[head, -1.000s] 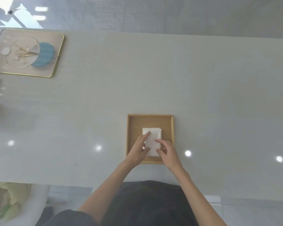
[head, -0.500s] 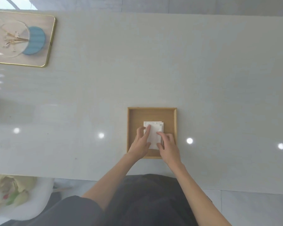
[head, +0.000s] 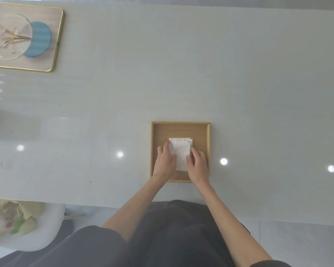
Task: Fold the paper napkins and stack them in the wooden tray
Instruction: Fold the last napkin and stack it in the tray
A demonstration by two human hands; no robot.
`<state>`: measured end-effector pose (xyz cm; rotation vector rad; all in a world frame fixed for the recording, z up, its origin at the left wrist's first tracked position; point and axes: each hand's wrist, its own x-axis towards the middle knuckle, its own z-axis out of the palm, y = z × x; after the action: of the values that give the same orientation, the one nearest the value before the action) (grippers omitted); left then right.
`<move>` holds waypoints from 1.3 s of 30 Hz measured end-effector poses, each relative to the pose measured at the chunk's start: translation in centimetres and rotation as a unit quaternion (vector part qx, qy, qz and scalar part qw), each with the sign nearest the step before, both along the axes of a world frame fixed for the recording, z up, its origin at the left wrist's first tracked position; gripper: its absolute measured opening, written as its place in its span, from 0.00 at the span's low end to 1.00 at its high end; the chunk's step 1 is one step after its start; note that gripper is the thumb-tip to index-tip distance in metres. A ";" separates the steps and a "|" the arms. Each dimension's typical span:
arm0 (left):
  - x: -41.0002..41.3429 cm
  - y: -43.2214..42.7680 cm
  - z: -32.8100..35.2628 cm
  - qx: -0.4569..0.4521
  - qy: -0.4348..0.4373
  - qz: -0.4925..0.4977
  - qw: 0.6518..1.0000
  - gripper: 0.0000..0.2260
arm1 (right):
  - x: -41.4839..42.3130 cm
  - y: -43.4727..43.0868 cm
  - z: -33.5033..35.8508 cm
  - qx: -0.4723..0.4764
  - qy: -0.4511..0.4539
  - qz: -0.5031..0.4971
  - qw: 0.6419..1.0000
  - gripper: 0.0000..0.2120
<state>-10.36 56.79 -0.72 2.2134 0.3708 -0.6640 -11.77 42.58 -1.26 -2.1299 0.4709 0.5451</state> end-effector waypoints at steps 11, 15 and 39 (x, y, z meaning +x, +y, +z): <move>0.1 -0.2 0.6 0.057 -0.009 0.036 0.998 0.17 | 0.1 0.0 0.3 0.015 0.017 -0.032 0.999 0.24; -0.1 0.0 0.5 0.034 -0.031 0.033 0.998 0.19 | -0.3 -0.4 0.2 0.008 -0.002 0.013 1.000 0.27; -0.5 4.3 1.3 0.155 0.008 0.103 0.983 0.10 | 0.5 -4.1 0.5 -0.097 -0.032 -0.169 0.980 0.12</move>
<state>-10.90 61.05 0.60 2.4177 0.7439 -0.5410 -11.26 38.50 -0.76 -2.1780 0.8585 0.2445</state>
